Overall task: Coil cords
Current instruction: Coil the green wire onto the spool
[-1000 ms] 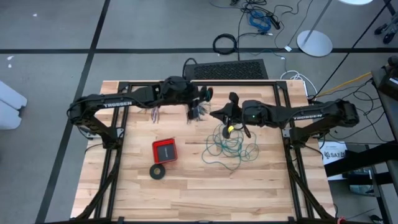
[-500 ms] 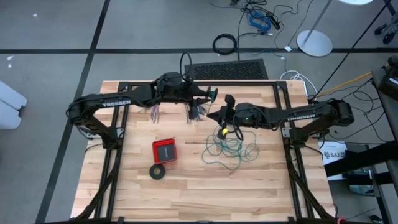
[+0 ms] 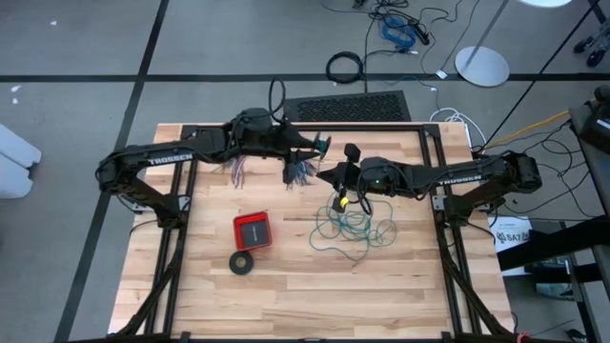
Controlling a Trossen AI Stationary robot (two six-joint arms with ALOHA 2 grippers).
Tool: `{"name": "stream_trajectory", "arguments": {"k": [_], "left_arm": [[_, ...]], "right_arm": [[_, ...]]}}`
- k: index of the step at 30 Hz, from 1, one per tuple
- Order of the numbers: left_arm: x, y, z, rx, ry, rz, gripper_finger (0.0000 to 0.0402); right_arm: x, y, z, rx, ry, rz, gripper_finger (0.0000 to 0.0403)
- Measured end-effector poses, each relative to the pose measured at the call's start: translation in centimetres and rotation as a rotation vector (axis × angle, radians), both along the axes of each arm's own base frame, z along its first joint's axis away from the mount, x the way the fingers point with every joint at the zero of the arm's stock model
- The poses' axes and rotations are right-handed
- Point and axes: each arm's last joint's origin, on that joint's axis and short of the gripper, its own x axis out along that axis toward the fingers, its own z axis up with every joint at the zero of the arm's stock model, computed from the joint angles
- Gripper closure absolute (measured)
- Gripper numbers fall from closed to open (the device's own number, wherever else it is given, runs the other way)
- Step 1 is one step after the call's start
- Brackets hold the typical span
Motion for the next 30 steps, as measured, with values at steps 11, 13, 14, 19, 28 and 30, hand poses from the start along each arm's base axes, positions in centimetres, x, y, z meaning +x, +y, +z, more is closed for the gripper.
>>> {"name": "stream_trajectory", "arguments": {"k": [11, 13, 14, 19, 28, 30], "left_arm": [[-1.9, 0.0, 2.2, 0.023, -0.072, 0.021, 0.0304], [-2.1, 0.0, 2.4, 0.025, -0.079, 0.024, 0.0304], [-2.2, 0.0, 2.5, 0.026, -0.081, 0.024, 0.0304], [-2.7, -0.1, 3.0, 0.032, -0.099, 0.028, 0.0304], [-3.8, -0.5, 4.2, 0.045, -0.141, 0.027, 0.0304], [-4.0, -0.6, 4.3, 0.047, -0.147, 0.028, 0.0304]], "right_arm": [[0.0, 0.3, 0.0, 0.002, 0.003, 0.017, 0.0388], [0.0, 0.4, 0.0, 0.002, 0.004, 0.018, 0.0388], [0.0, 0.4, 0.0, 0.002, 0.004, 0.019, 0.0388], [0.0, 0.7, -0.1, 0.004, 0.012, 0.027, 0.0387], [-0.3, 0.9, -1.6, 0.039, 0.027, 0.025, 0.0387], [-0.5, 1.0, -2.3, 0.05, 0.018, 0.021, 0.0387]]}}
